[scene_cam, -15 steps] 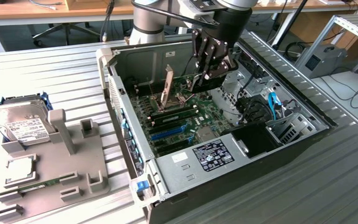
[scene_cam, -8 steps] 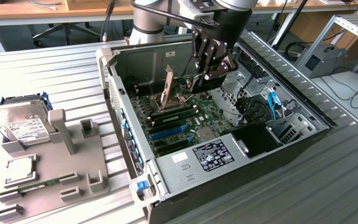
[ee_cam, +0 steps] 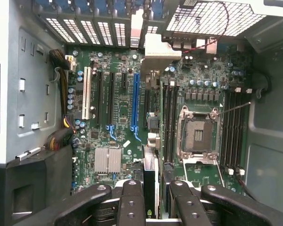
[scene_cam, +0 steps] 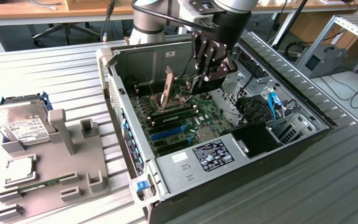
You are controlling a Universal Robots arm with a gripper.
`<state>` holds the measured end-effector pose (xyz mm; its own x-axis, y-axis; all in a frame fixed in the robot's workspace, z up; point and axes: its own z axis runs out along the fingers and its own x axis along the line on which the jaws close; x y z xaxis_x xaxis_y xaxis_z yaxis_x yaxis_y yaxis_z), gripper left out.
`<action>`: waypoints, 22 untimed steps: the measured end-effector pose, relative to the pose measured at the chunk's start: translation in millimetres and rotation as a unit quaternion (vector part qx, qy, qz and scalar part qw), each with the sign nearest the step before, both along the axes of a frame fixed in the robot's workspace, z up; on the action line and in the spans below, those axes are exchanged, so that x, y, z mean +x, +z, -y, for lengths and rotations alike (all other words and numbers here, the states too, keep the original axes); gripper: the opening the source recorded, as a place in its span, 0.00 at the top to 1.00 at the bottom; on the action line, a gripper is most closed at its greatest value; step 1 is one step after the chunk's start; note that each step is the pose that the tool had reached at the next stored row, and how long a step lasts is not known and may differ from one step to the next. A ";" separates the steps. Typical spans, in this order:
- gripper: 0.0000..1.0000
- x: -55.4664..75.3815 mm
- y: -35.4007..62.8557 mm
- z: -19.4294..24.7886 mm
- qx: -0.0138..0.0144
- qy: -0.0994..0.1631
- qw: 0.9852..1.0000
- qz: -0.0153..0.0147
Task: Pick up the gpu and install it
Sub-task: 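Insert the gpu into the slot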
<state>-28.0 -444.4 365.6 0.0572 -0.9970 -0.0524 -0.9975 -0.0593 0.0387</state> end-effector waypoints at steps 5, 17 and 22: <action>0.74 0.0 -1.8 0.3 0.000 0.000 1.000 0.000; 0.74 0.1 -4.6 0.5 0.000 0.000 1.000 0.000; 0.74 0.0 -5.7 0.6 0.000 0.000 1.000 0.000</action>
